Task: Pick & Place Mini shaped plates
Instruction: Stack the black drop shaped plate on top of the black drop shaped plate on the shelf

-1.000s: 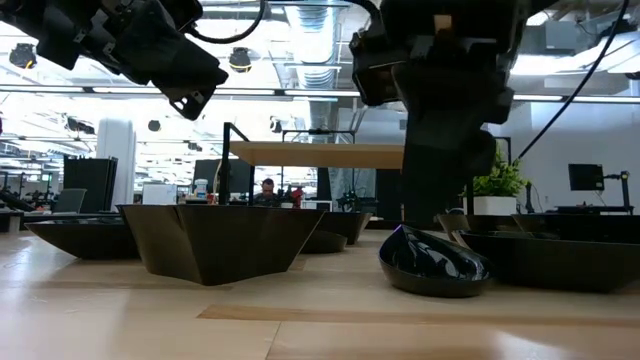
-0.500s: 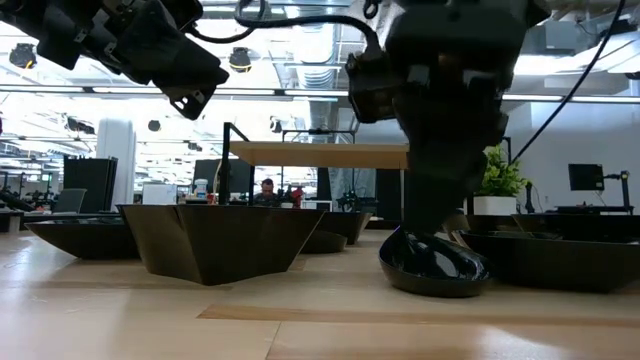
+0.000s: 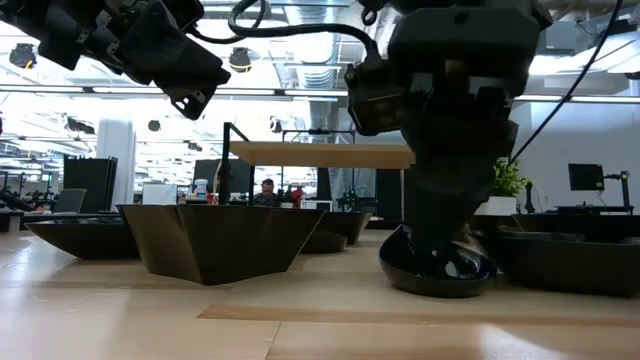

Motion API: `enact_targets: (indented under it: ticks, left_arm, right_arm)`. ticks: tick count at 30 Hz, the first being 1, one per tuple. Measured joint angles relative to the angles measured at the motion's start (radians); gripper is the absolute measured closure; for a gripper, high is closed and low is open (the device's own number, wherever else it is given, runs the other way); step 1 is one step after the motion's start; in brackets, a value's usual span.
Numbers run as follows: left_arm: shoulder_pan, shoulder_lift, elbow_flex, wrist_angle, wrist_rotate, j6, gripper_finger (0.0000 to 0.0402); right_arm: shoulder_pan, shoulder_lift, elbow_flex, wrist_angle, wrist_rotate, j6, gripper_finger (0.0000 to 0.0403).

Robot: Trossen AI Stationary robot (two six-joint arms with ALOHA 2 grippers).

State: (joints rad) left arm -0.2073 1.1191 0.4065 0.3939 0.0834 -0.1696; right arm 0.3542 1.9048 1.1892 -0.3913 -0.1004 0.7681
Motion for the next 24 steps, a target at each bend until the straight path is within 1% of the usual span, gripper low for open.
enact_targets:
  ticks: [11,21,24]
  left_arm:
    - [0.000,0.000,0.000,0.000,0.000,0.000,0.0325]
    - [0.000,0.000,0.000,0.000,0.000,0.000,0.0325]
    - [0.000,0.000,0.000,0.000,0.000,0.000,0.0325]
  right_arm:
    - [-0.001,0.000,0.000,0.003,-0.006,0.001,0.0307]
    - [-0.001,0.000,0.000,0.003,-0.008,0.019,0.0346]
    - [-0.001,0.000,0.000,0.003,-0.030,0.019,0.0358]
